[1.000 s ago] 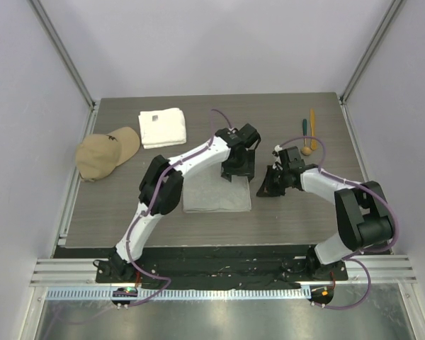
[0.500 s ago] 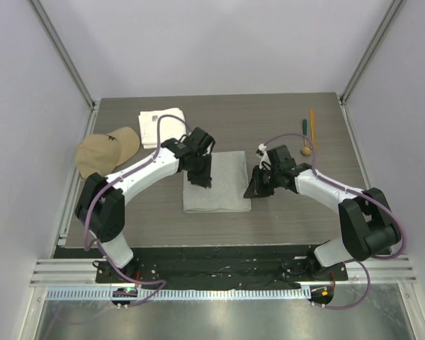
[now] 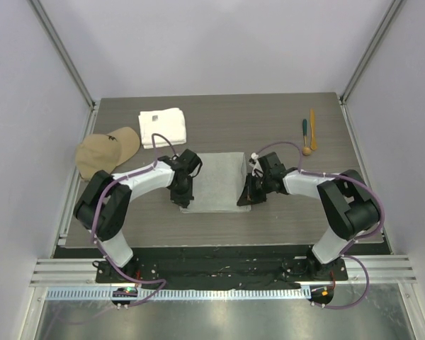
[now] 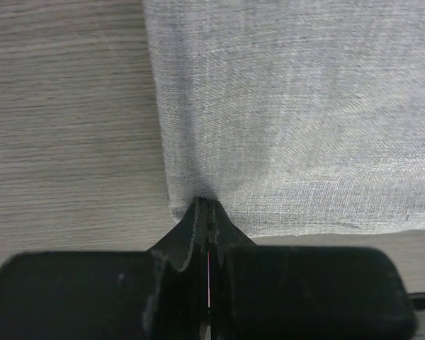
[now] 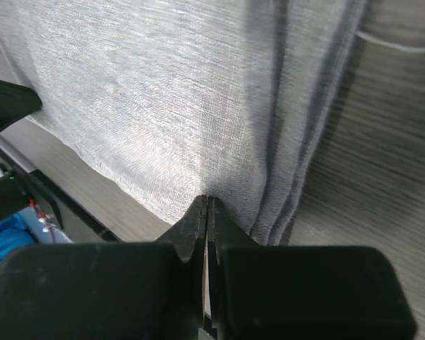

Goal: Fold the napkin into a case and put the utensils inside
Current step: Smooth out the square-folded napkin at the center of the board.

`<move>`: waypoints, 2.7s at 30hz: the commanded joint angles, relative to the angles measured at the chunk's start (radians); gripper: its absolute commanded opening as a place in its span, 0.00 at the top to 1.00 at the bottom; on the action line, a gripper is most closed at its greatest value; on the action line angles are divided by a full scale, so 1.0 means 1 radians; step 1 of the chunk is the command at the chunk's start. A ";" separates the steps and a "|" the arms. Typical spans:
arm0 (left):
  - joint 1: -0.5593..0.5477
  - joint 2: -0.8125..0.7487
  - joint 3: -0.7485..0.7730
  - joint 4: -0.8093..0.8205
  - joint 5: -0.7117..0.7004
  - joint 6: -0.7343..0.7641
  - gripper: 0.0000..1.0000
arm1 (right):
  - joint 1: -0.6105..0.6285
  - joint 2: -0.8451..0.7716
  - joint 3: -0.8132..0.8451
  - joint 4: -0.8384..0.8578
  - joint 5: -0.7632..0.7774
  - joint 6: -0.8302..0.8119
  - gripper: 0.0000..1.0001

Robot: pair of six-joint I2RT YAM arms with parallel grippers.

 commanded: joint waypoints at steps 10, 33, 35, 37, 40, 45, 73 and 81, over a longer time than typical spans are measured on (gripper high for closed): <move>0.008 -0.157 0.079 0.012 0.129 0.015 0.86 | -0.035 -0.004 0.126 -0.008 -0.015 -0.034 0.96; 0.060 -0.260 0.031 -0.089 0.003 0.064 0.64 | -0.191 0.380 0.619 -0.174 0.044 -0.200 0.89; 0.060 -0.254 0.101 -0.094 0.069 0.076 0.61 | -0.190 0.368 0.627 -0.178 0.050 -0.181 0.89; 0.066 -0.237 0.164 -0.098 0.075 0.088 0.61 | -0.185 0.328 0.619 -0.190 0.057 -0.176 0.89; 0.108 -0.194 0.230 -0.092 0.096 0.096 0.61 | -0.178 0.273 0.579 -0.201 0.112 -0.169 0.89; 0.244 -0.102 0.273 0.001 0.291 0.081 0.73 | -0.149 0.188 0.527 -0.210 0.124 -0.163 0.84; 0.298 -0.123 -0.028 0.188 0.445 -0.008 0.84 | -0.139 0.486 0.713 -0.134 0.087 -0.170 0.85; 0.298 -0.183 -0.145 0.190 0.371 -0.004 0.84 | -0.168 0.532 0.708 -0.123 0.043 -0.196 0.85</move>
